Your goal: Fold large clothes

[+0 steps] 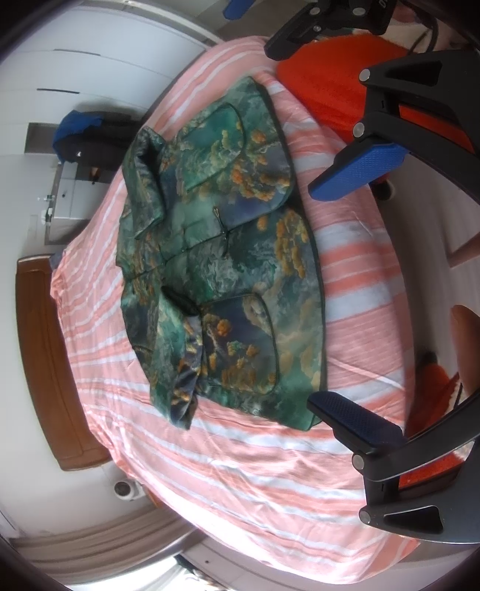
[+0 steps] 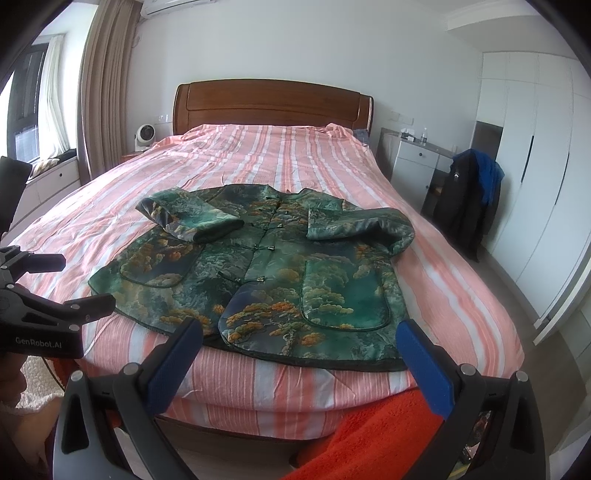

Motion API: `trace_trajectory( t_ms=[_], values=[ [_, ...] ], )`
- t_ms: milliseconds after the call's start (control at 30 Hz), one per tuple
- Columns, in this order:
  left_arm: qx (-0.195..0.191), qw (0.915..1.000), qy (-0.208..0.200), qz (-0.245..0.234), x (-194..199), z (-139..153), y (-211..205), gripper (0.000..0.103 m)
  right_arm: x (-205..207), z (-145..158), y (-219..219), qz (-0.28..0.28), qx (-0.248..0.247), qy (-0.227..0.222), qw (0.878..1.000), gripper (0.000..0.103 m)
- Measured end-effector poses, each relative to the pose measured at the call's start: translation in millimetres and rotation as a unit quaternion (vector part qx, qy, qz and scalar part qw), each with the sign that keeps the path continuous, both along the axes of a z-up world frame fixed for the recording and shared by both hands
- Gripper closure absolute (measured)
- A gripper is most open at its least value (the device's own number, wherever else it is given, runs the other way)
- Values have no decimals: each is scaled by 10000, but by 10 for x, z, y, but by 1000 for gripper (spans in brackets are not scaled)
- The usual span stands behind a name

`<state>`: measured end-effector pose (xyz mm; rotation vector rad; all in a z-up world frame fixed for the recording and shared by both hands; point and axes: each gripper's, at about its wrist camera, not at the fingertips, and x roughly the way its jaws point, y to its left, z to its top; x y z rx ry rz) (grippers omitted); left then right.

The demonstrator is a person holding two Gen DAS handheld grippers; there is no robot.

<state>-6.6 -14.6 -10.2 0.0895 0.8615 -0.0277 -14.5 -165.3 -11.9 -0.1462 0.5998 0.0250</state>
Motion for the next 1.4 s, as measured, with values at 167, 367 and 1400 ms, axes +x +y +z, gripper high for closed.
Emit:
trace_trajectory(
  t_ms=[167, 367, 1400],
  values=[
    [-12, 10000, 0, -18, 6, -5, 15, 0, -7, 5, -8, -3, -6, -52, 10000, 0],
    [4, 10000, 5, -18, 5, -12, 24, 0, -3, 1, -12, 1, 3, -30, 10000, 0],
    [87, 9995, -309, -31, -75, 30, 13, 0, -18, -22, -3, 17, 17, -47, 10000, 0]
  ],
)
